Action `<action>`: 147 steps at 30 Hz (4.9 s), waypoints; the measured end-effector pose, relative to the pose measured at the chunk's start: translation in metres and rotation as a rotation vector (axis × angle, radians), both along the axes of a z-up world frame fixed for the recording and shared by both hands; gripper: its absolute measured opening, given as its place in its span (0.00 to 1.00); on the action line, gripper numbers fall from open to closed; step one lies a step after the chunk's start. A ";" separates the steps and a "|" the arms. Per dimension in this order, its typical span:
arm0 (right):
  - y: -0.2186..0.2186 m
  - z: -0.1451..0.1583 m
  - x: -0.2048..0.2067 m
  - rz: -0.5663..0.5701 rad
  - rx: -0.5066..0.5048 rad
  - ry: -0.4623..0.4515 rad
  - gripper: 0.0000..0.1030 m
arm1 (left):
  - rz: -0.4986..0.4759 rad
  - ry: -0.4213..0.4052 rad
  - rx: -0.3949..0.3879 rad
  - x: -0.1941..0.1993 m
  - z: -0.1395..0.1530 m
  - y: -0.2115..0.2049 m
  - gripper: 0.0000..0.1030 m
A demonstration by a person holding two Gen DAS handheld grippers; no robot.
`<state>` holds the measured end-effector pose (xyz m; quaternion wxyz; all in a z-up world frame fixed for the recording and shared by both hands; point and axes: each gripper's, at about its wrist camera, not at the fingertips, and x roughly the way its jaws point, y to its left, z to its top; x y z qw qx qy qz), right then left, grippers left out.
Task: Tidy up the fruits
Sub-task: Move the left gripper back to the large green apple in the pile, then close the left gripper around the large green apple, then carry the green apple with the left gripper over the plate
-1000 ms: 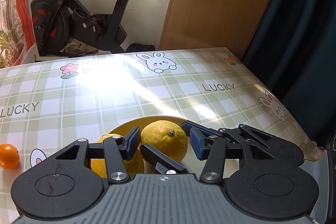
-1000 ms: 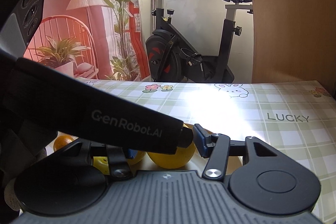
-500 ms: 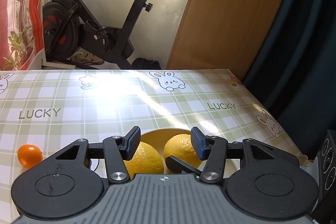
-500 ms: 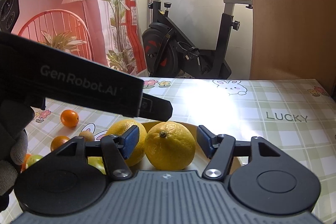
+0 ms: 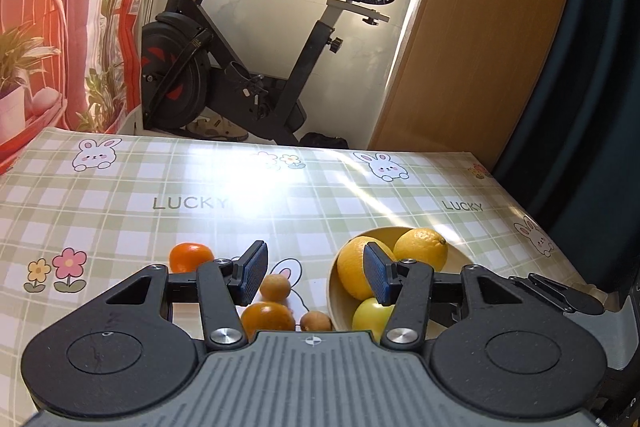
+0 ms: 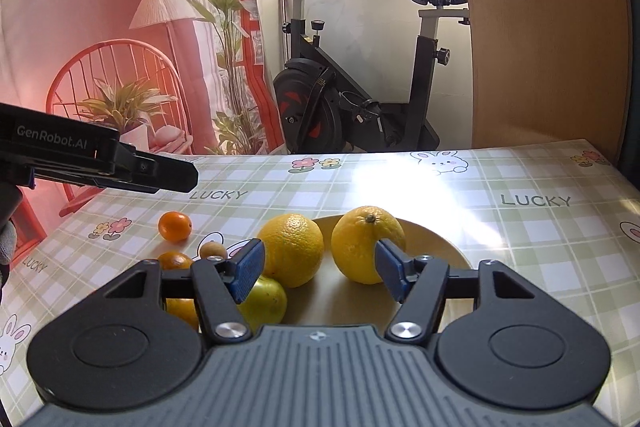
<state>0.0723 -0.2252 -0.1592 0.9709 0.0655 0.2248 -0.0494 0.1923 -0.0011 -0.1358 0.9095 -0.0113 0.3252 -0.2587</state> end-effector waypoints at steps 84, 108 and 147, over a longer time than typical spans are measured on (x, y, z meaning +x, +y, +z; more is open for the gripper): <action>0.110 -0.053 0.030 0.309 0.048 0.180 0.42 | -0.019 0.095 0.134 -0.042 -0.067 0.023 0.47; 0.113 -0.048 -0.003 0.385 0.042 0.120 0.42 | 0.052 0.035 0.098 -0.080 -0.060 0.024 0.47; -0.027 -0.033 -0.017 -0.002 0.171 -0.010 0.42 | -0.196 0.059 0.153 -0.012 -0.060 -0.125 0.47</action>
